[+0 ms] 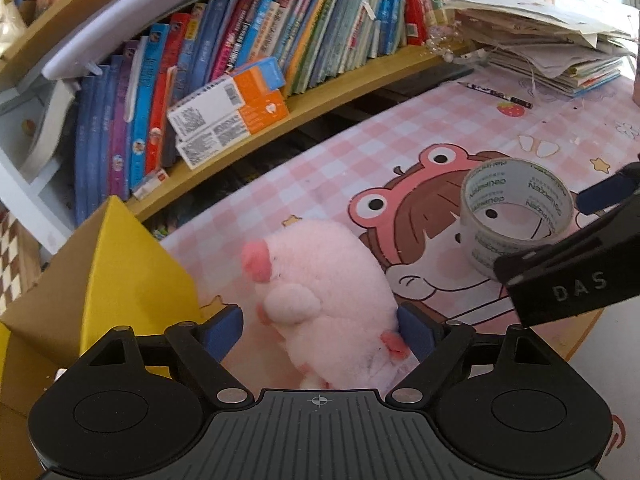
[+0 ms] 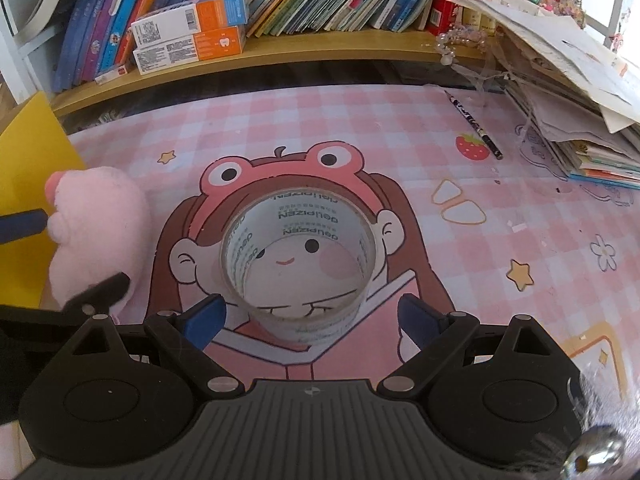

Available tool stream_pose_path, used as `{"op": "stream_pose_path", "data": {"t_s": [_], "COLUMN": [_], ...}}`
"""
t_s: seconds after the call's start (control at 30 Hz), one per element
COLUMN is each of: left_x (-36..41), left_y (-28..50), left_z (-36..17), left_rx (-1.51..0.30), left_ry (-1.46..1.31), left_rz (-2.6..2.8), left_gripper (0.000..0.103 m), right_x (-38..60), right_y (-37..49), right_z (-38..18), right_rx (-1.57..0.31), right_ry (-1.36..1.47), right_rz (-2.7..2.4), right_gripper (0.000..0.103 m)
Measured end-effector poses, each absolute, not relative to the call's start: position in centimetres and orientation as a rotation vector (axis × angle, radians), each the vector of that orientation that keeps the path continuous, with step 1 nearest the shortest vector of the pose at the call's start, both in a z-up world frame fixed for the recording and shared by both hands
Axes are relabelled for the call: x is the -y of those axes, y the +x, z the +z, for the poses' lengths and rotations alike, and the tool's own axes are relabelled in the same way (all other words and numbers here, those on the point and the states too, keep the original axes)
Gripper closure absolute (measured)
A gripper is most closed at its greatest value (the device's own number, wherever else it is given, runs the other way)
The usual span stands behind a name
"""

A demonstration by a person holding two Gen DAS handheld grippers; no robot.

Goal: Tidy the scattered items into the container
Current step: 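Close right tool on tape roll while left tool grasps plush pig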

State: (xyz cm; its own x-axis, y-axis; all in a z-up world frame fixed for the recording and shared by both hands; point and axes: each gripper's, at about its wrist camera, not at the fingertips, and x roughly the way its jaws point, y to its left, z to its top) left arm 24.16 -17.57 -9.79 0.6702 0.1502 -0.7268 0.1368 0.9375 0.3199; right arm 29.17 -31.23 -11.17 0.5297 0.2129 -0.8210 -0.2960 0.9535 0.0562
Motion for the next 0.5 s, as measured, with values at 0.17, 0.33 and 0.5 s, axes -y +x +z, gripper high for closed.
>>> {"op": "stream_pose_path", "data": {"t_s": [0.17, 0.33, 0.5], "left_x": [17.4, 16.8, 16.5], "left_y": [24.9, 25.3, 25.7], "left_z": [-10.6, -11.0, -11.0], "left_rx": [-0.879, -0.884, -0.877], "left_ry": [0.35, 0.324, 0.312], "left_rz": [-0.02, -0.026, -0.032], "left_gripper": [0.017, 0.019, 0.024], "right_x": [30.9, 30.7, 30.4], "right_y": [30.0, 30.5, 31.1], "right_z": [-11.5, -11.8, -12.0], "right_rx": [-0.963, -0.964, -0.958], "right_ry": [-0.097, -0.099, -0.109], "right_rz": [0.315, 0.318, 0.322], "right_gripper": [0.01, 0.01, 0.011]}}
